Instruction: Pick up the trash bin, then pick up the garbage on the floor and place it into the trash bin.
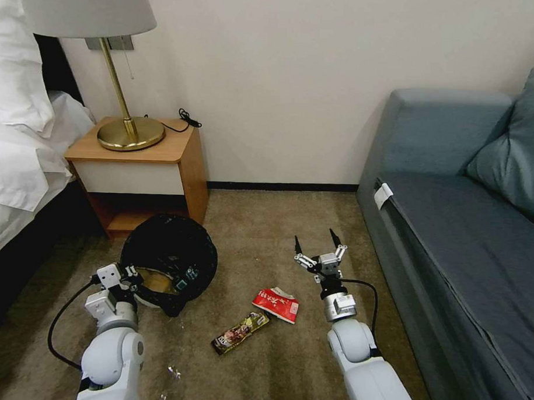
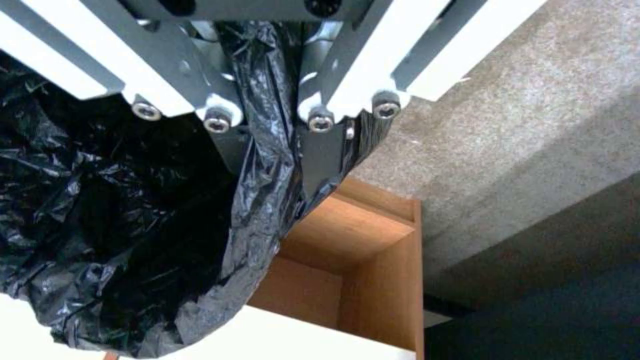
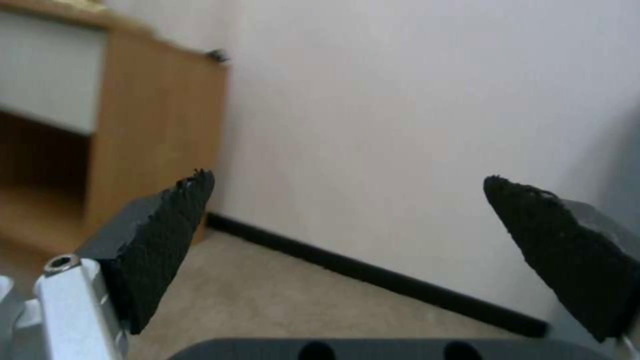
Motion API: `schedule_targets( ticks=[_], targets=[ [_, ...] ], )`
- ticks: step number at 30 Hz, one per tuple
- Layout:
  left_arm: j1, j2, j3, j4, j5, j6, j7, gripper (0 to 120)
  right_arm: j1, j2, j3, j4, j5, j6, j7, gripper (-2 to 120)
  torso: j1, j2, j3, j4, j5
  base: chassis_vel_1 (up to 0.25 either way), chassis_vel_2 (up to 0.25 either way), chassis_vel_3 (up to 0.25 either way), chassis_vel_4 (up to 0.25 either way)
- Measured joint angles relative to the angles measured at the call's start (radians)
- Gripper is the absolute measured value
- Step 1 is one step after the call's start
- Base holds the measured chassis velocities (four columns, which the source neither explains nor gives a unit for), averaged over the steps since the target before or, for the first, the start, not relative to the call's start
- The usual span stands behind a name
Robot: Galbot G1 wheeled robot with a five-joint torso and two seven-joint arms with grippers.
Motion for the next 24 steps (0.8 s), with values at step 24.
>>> schedule_targets(
  ticks=[24],
  targets=[
    [-0.026, -0.008, 0.002, 0.028, 0.033, 0.005, -0.007, 4, 0.307, -0.086, -0.19, -0.427, -0.196, 0.017, -0.601, 100, 0.0, 0.0, 0.0, 0.0, 0.0, 0.0, 0.0, 0.0, 0.0]
  ],
)
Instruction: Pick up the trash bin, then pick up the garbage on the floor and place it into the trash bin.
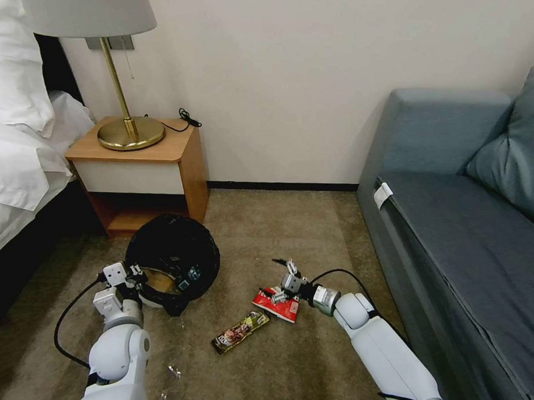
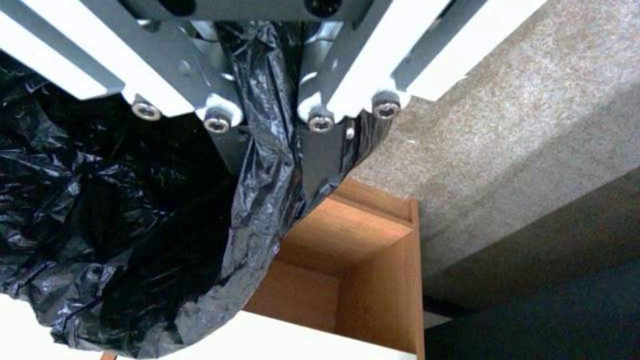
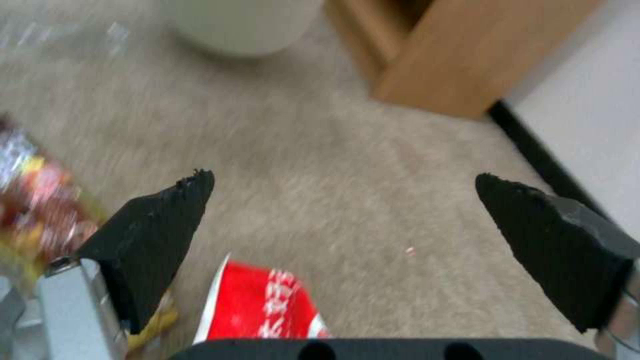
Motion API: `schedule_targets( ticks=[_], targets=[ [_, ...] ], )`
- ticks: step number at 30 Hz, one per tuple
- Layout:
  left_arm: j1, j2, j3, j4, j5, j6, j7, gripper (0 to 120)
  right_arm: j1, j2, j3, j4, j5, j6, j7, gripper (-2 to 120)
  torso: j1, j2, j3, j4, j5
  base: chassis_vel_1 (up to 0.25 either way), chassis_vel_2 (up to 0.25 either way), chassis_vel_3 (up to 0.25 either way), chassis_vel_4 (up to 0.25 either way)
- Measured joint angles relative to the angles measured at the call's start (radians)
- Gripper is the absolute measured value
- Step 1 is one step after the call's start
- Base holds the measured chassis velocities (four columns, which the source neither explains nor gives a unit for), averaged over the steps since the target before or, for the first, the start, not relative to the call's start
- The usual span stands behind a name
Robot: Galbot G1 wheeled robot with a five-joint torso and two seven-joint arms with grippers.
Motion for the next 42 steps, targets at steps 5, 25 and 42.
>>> schedule_targets(
  ticks=[5, 25, 42],
  targets=[
    [0.0, 0.0, 0.004, 0.0, 0.004, 0.001, -0.002, 4, 0.062, 0.025, 0.003, -0.12, -0.05, 0.021, -0.033, 100, 0.0, 0.0, 0.0, 0.0002, 0.0001, 0.0, 0.0, 0.0, 0.0],
    [0.014, -0.004, -0.009, -0.009, 0.008, 0.0, -0.003, 4, 0.156, 0.073, 0.078, -0.458, -0.206, 0.045, -0.028, 99, 0.0, 0.0, 0.0, 0.0, -0.0001, 0.0, 0.0, 0.0, 0.0],
    [0.012, 0.0, -0.022, -0.012, -0.002, -0.003, 0.0, 4, 0.143, 0.071, 0.093, -0.471, -0.138, 0.057, 0.0, 42, 0.0, 0.0, 0.0, 0.0001, 0.0, 0.0, 0.0, 0.0, 0.0]
  ],
)
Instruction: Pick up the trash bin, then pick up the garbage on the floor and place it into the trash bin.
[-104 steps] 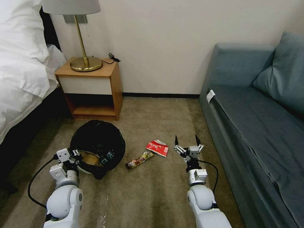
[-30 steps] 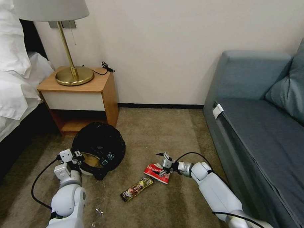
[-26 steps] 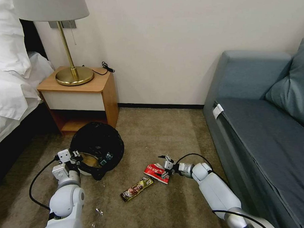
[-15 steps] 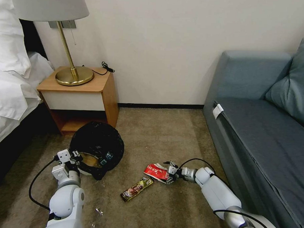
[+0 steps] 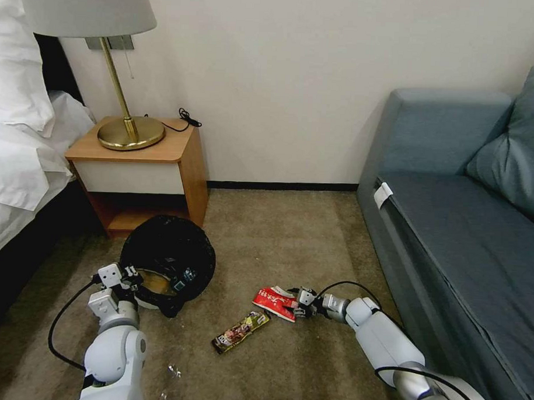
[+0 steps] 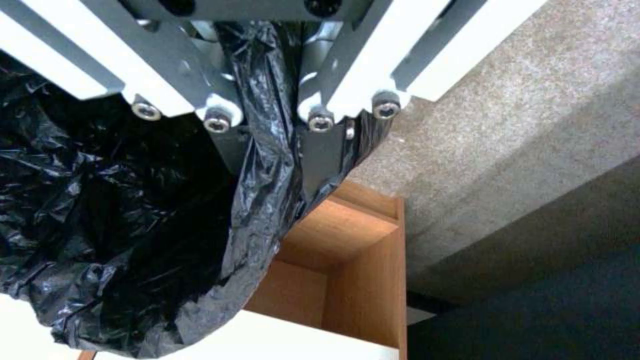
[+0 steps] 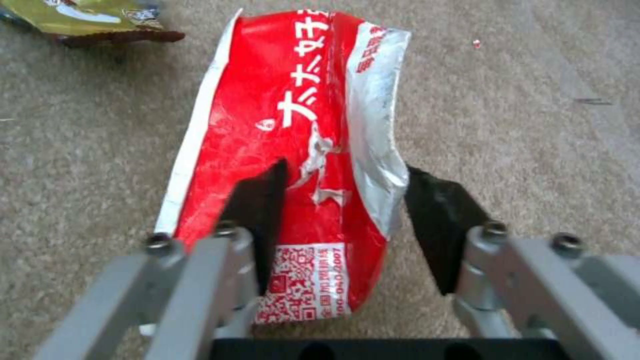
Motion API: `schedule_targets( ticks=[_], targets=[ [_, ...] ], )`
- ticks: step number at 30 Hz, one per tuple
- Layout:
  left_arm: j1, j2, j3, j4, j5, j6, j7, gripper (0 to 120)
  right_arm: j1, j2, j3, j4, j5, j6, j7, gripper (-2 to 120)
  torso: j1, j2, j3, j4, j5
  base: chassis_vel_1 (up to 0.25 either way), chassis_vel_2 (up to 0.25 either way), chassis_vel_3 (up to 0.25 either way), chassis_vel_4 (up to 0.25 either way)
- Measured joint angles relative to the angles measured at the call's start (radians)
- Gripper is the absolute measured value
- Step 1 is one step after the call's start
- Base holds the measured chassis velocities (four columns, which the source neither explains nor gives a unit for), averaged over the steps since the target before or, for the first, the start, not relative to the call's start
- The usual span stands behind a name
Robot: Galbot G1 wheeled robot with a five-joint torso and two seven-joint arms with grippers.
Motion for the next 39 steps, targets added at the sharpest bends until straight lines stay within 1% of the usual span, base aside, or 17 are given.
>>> schedule_targets(
  ticks=[2, 3, 7, 9, 12, 19, 24, 26, 27, 29, 30, 31, 32, 33, 35, 37, 39],
  targets=[
    [0.001, 0.0, 0.0, 0.0, -0.002, 0.0, 0.0, 4, -0.009, -0.002, 0.0, 0.005, 0.002, 0.001, 0.002, 32, 0.0, 0.0, 0.0, 0.0, 0.0, 0.0, 0.0, 0.0, 0.0],
    [0.001, 0.0, 0.0, 0.0, -0.002, 0.0, 0.0, 4, -0.009, -0.002, 0.0, 0.005, 0.002, 0.001, 0.002, 32, 0.0, 0.0, 0.0, 0.0, 0.0, 0.0, 0.0, 0.0, 0.0],
    [-0.002, 0.001, 0.0, -0.002, -0.003, 0.0, -0.001, 4, -0.015, -0.003, 0.0, 0.008, 0.003, 0.001, 0.003, 20, 0.0, 0.0, 0.0, 0.0, 0.0, 0.0, 0.0, 0.0, 0.0],
    [-0.005, 0.001, 0.002, -0.003, -0.004, 0.0, -0.002, 4, -0.02, -0.004, 0.002, 0.018, 0.007, 0.001, 0.003, 5, 0.0, 0.0, 0.0, 0.0, 0.0, 0.0, 0.0, 0.0, 0.0],
    [-0.005, 0.0, 0.003, -0.003, -0.004, 0.0, -0.003, 4, -0.024, -0.005, 0.003, 0.024, 0.01, -0.001, 0.002, 0, 0.0, 0.0, 0.0, 0.0, 0.0, 0.0, 0.0, 0.0, 0.0],
    [-0.003, -0.003, 0.008, -0.001, -0.004, 0.0, -0.003, 4, -0.032, -0.007, 0.003, 0.035, 0.034, 0.002, 0.008, 0, 0.0, 0.0, 0.0, 0.0, 0.0, 0.0, 0.0, 0.0, 0.0],
    [-0.013, -0.005, 0.012, 0.004, -0.003, 0.0, -0.008, 4, -0.028, -0.019, 0.019, 0.122, 0.133, -0.002, 0.009, 0, 0.0, 0.0, 0.0, -0.0001, 0.0, 0.0, 0.0, 0.0, 0.0],
    [-0.016, -0.007, 0.022, 0.011, -0.001, 0.001, -0.011, 4, -0.027, -0.027, 0.015, 0.214, 0.245, -0.018, 0.033, 0, 0.0, 0.0, 0.0, 0.0, 0.0, 0.0, 0.0, 0.0, 0.0],
    [-0.016, -0.007, 0.022, 0.011, -0.001, 0.001, -0.011, 4, -0.027, -0.027, 0.015, 0.214, 0.245, -0.018, 0.033, 0, 0.0, 0.0, 0.0, 0.0, 0.0, 0.0, 0.0, 0.0, 0.0],
    [-0.02, -0.009, 0.033, 0.019, 0.002, 0.001, -0.016, 4, -0.024, -0.032, 0.001, 0.331, 0.338, -0.033, 0.094, 0, 0.0, 0.0, 0.0, 0.0, -0.0002, 0.0, 0.0, 0.0, 0.0],
    [-0.02, -0.009, 0.033, 0.019, 0.002, 0.001, -0.016, 4, -0.024, -0.032, 0.001, 0.331, 0.338, -0.033, 0.094, 0, 0.0, 0.0, 0.0, 0.0, -0.0002, 0.0, 0.0, 0.0, 0.0],
    [-0.024, -0.011, 0.038, 0.021, 0.003, 0.001, -0.018, 4, -0.02, -0.031, -0.011, 0.394, 0.364, -0.043, 0.142, 0, 0.0, 0.0, 0.0, 0.0, -0.0002, 0.0, 0.0, 0.0, 0.0],
    [-0.025, -0.011, 0.04, 0.021, 0.004, 0.001, -0.018, 4, -0.019, -0.03, -0.015, 0.409, 0.368, -0.046, 0.158, 0, 0.0, 0.0, 0.0, 0.0, -0.0002, 0.0, 0.0, 0.0, 0.0],
    [-0.027, -0.012, 0.048, 0.023, 0.005, 0.002, -0.019, 4, -0.015, -0.021, -0.04, 0.472, 0.377, -0.051, 0.238, 0, 0.0, 0.0, 0.0, 0.0, -0.0002, 0.0, 0.0, 0.0, 0.0],
    [-0.027, -0.012, 0.048, 0.023, 0.005, 0.002, -0.019, 4, -0.015, -0.02, -0.041, 0.475, 0.377, -0.051, 0.242, 0, 0.0, 0.0, 0.0, 0.0, -0.0002, 0.0, 0.0, 0.0, 0.0],
    [-0.03, -0.012, 0.053, 0.025, 0.006, 0.002, -0.02, 4, -0.017, 0.001, -0.111, 0.575, 0.382, -0.064, 0.343, 0, 0.0, 0.0, 0.0, 0.0, -0.0002, 0.0, 0.0, 0.0, 0.0],
    [-0.03, -0.012, 0.053, 0.025, 0.006, 0.002, -0.021, 4, -0.02, 0.007, -0.138, 0.61, 0.389, -0.077, 0.367, 0, 0.0, 0.0, 0.0, 0.0, -0.0001, 0.0, 0.0, 0.0, 0.0]
  ],
)
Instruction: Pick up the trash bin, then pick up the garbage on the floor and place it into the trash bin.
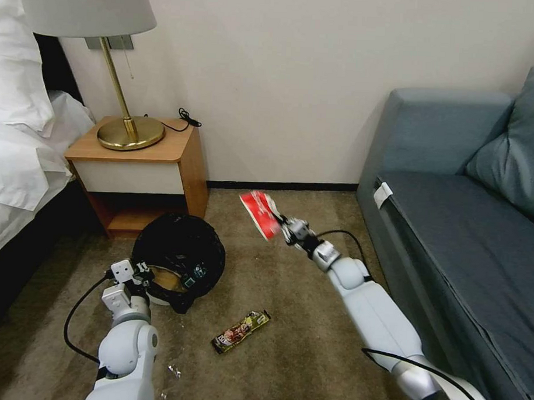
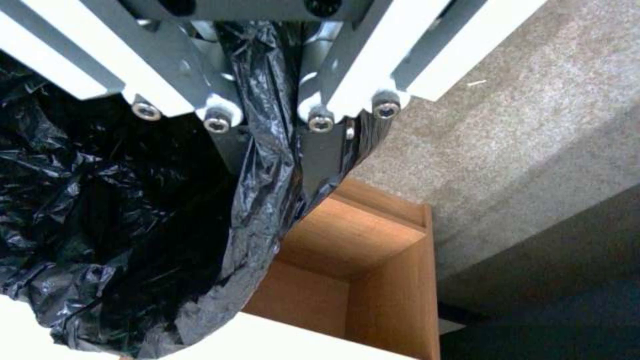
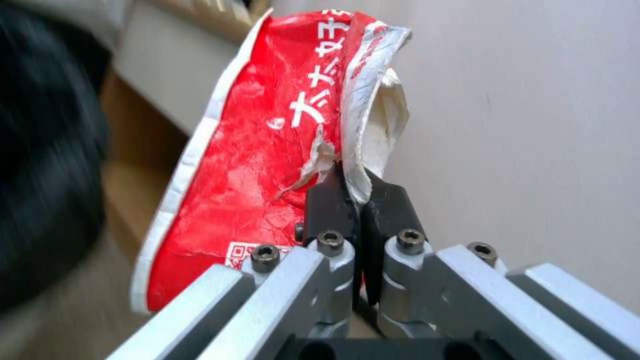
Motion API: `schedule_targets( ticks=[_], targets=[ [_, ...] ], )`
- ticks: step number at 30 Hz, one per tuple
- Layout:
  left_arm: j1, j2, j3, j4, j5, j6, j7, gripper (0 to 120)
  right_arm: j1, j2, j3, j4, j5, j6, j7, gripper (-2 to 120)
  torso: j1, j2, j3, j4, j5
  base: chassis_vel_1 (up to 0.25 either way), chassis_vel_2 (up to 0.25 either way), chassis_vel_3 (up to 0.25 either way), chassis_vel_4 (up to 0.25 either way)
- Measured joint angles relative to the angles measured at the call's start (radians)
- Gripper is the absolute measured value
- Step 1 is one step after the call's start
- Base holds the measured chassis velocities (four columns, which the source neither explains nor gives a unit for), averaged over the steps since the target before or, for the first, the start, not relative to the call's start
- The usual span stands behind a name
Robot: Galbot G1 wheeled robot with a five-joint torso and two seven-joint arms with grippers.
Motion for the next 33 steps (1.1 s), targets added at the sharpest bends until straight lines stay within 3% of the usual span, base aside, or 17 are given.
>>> schedule_targets(
  ticks=[3, 7, 22, 31, 33],
  targets=[
    [0.0, 0.001, 0.0, -0.002, -0.001, 0.0, 0.0, 4, -0.002, 0.022, -0.089, 0.084, 0.03, -0.043, 0.037, 0, 0.0, 0.0, 0.0, 0.0002, 0.0, 0.0, 0.0, 0.0, 0.0],
    [0.0, 0.001, 0.001, -0.006, -0.001, 0.0, 0.0, 4, 0.004, 0.041, -0.137, 0.088, 0.033, -0.054, 0.039, 0, 0.0, 0.0, 0.0, 0.0001, -0.0001, 0.0, 0.0, 0.0, 0.0],
    [0.009, -0.001, 0.007, -0.025, -0.001, 0.0, 0.0, 4, 0.003, 0.145, -0.226, -0.051, -0.056, -0.012, 0.027, 1, 0.0, 0.0, 0.0, 0.0, 0.0, 0.0, 0.0, 0.0, 0.0],
    [0.006, -0.001, 0.014, -0.013, -0.001, 0.0, -0.004, 4, -0.024, 0.159, -0.23, -0.048, -0.082, -0.008, 0.016, 30, 0.0, 0.0, 0.0, 0.0, 0.0, 0.0, 0.0, 0.0, 0.0],
    [0.006, 0.002, 0.014, -0.012, -0.001, 0.0, -0.003, 4, -0.03, 0.153, -0.227, -0.032, -0.08, -0.009, 0.007, 45, 0.0, 0.0, 0.0, 0.0, 0.0001, 0.0, 0.0, 0.0, 0.0]
  ],
)
